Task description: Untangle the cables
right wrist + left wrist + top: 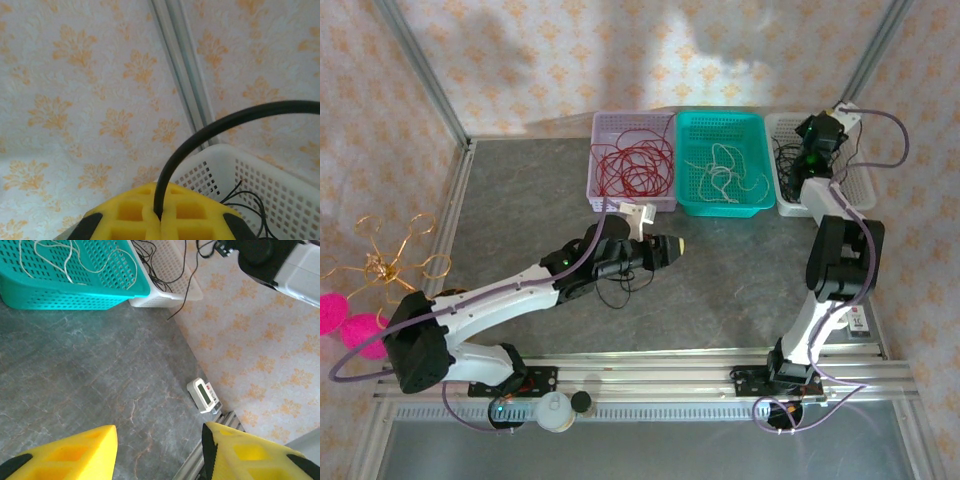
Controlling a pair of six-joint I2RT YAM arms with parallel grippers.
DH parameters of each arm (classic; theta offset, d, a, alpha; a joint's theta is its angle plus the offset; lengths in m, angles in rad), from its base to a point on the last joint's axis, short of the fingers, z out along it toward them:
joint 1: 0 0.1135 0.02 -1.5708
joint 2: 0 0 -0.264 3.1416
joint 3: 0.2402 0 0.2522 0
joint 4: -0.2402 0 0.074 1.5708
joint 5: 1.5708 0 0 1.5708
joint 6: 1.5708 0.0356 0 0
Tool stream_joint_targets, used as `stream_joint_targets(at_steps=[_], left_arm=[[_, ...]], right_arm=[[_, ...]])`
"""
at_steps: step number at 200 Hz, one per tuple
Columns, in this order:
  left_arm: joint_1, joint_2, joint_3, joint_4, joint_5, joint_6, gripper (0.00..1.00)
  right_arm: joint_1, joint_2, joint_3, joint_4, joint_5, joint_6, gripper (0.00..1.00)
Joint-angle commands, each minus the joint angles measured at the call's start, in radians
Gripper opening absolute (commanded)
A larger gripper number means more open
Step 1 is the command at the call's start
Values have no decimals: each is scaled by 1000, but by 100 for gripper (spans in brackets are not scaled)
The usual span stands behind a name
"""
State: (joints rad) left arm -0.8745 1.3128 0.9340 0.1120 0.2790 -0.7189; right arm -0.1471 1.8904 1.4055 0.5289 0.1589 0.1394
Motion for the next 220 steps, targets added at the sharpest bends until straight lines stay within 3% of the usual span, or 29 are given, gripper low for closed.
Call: stream_joint_targets(at_steps=[1,63,102,149,197,220], left_arm=[[-12,10,14,76,-26,-54,48],[-27,90,136,-8,-29,-58,46],[-32,127,209,-13,-36,-46,45],[-31,153,245,3,-43,-36,45],[-41,161,254,-1,-47,-43,44],[-49,157,245,-2,-55,-48,44]], right_arm=[[0,85,92,-9,-25,20,0],[4,404,540,-304,-134,78,0],[19,412,565,-284,-76,102,0],[1,588,804,-516,-193,136,0],[-9,613,770,-548,-189,198,0],[-27,658,852,-646,-234,230,0]])
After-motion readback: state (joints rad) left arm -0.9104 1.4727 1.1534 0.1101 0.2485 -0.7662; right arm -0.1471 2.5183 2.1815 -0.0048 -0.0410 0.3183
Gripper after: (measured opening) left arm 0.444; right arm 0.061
